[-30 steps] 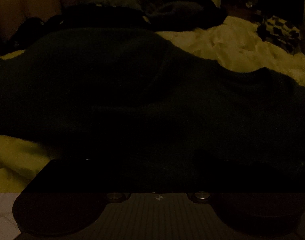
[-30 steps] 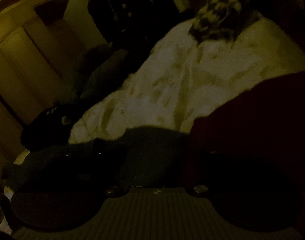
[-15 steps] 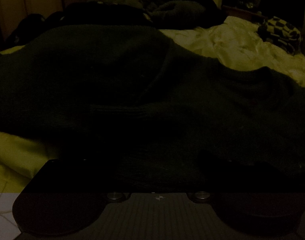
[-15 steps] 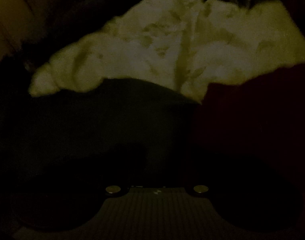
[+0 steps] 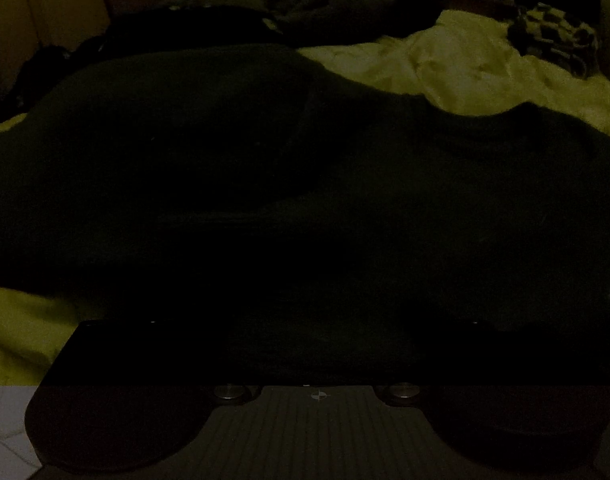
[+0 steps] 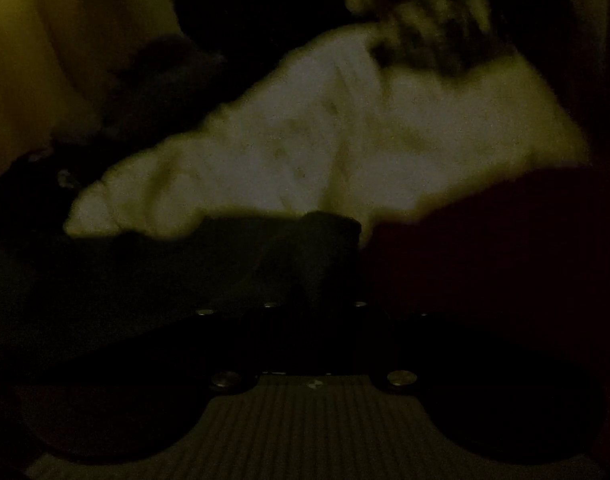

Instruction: Fold large clothes

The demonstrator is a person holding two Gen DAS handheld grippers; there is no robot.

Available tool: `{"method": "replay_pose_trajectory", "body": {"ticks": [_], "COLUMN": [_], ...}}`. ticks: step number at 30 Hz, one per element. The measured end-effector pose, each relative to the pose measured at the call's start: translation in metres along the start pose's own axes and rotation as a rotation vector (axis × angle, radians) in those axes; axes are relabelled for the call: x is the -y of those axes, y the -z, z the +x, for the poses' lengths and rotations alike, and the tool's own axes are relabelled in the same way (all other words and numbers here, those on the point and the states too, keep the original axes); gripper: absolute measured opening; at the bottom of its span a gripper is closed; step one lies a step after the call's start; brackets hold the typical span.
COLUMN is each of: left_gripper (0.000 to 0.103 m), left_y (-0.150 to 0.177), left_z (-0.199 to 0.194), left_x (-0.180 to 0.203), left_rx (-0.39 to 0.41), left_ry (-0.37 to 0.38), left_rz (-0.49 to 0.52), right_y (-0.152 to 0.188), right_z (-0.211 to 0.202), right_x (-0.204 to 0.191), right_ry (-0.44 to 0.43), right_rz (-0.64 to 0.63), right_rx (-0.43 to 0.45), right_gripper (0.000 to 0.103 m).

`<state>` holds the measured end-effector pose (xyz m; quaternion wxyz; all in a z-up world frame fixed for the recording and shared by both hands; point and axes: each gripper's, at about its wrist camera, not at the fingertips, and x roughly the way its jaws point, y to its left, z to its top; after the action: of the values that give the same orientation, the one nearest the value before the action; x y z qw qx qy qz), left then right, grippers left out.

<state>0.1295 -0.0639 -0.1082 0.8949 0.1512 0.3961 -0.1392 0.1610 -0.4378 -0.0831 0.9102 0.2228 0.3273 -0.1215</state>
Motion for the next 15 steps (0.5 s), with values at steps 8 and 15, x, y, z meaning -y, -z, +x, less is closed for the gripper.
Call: {"method": "replay_pose_trajectory", "body": {"ticks": [8, 15], "left_gripper": [0.103, 0.103], "left_y": [0.001, -0.006], "left_z": [-0.001, -0.023], "left_x": [0.0, -0.011], "left_rx": [0.003, 0.02], "left_ry": [0.006, 0.067], "left_rz": [0.001, -0.043], "right_y": [-0.021, 0.004], "right_z": [-0.076, -0.122], "right_x": [-0.026, -0.052], "right_ry": [-0.022, -0.477], "right_rz": [-0.047, 0.045], "right_rx": [0.158, -0.138], "right_gripper": [0.068, 0.084]}}
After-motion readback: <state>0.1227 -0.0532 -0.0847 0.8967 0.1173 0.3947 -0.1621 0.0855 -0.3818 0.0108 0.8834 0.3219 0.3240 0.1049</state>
